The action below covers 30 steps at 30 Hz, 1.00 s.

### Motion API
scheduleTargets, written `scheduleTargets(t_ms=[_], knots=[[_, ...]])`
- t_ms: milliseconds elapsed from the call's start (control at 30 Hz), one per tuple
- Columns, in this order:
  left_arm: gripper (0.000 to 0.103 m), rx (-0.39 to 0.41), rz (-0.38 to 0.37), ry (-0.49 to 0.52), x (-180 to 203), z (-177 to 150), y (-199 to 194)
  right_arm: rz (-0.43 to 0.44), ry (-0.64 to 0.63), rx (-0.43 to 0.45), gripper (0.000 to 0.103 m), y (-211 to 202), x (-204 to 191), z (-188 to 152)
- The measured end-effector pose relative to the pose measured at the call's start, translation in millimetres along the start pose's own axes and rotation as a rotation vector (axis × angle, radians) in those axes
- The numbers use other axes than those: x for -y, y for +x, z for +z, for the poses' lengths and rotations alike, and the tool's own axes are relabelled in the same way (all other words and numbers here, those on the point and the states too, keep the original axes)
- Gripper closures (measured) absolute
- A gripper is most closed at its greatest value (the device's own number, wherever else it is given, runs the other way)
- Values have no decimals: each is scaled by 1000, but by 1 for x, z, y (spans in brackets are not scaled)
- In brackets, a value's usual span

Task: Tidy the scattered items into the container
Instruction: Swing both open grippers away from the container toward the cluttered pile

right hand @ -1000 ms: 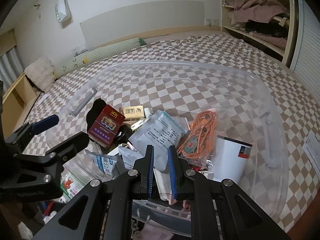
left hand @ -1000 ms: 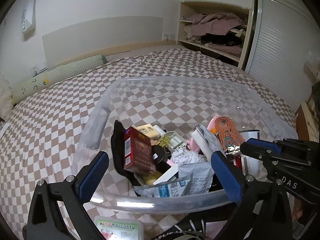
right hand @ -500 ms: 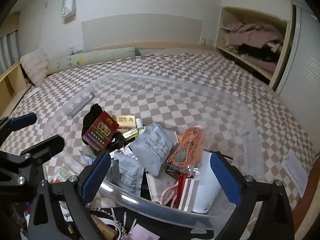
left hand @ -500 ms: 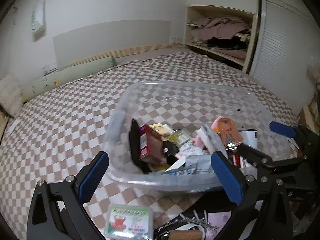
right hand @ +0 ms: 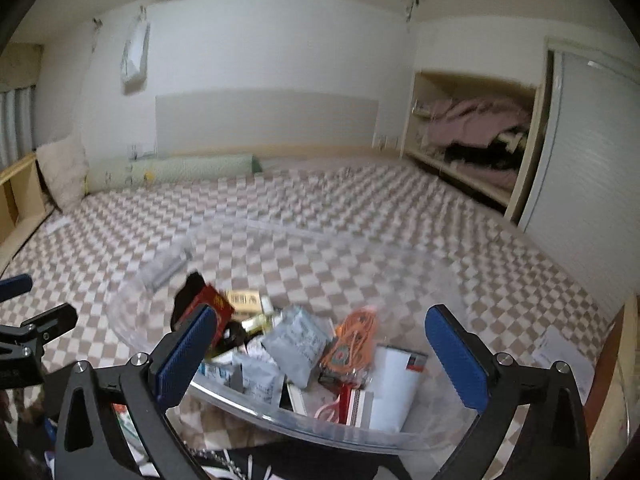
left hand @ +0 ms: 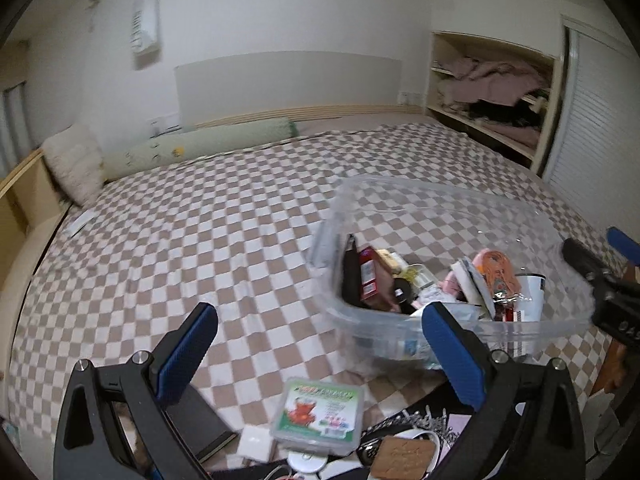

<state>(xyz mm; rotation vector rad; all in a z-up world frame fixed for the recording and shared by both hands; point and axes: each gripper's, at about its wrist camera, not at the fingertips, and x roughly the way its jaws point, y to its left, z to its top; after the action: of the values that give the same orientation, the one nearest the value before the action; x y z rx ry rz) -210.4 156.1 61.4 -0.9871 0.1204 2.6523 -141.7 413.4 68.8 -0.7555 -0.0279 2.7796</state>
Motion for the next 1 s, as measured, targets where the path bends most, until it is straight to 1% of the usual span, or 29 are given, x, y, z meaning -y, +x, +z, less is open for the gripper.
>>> scheduleTargets(t_ms=[100, 200, 333, 433, 500, 667, 867, 933, 1000], knots=[[0, 27, 12, -23, -11, -4, -17, 9, 0, 31, 0, -11, -3, 1], [0, 86, 54, -26, -20, -10, -37, 50, 1, 42, 0, -17, -7, 0], [0, 145, 103, -24, -31, -18, -62, 152, 32, 103, 0, -30, -11, 1], [0, 177, 124, -21, -40, -26, -84, 229, 30, 107, 0, -39, -18, 1], [0, 200, 123, -21, -45, -32, -98, 267, 16, 104, 0, -45, -23, 0], [0, 233, 121, 1, -55, -47, -125, 382, -40, 135, 0, -65, -41, -4], [0, 241, 165, -9, -75, -63, -146, 522, -76, 199, 0, -100, -57, -8], [0, 249, 179, -10, -81, -68, -152, 545, -96, 223, 0, -110, -64, -9], [0, 252, 181, -21, -89, -73, -160, 543, -115, 236, 0, -117, -69, -10]])
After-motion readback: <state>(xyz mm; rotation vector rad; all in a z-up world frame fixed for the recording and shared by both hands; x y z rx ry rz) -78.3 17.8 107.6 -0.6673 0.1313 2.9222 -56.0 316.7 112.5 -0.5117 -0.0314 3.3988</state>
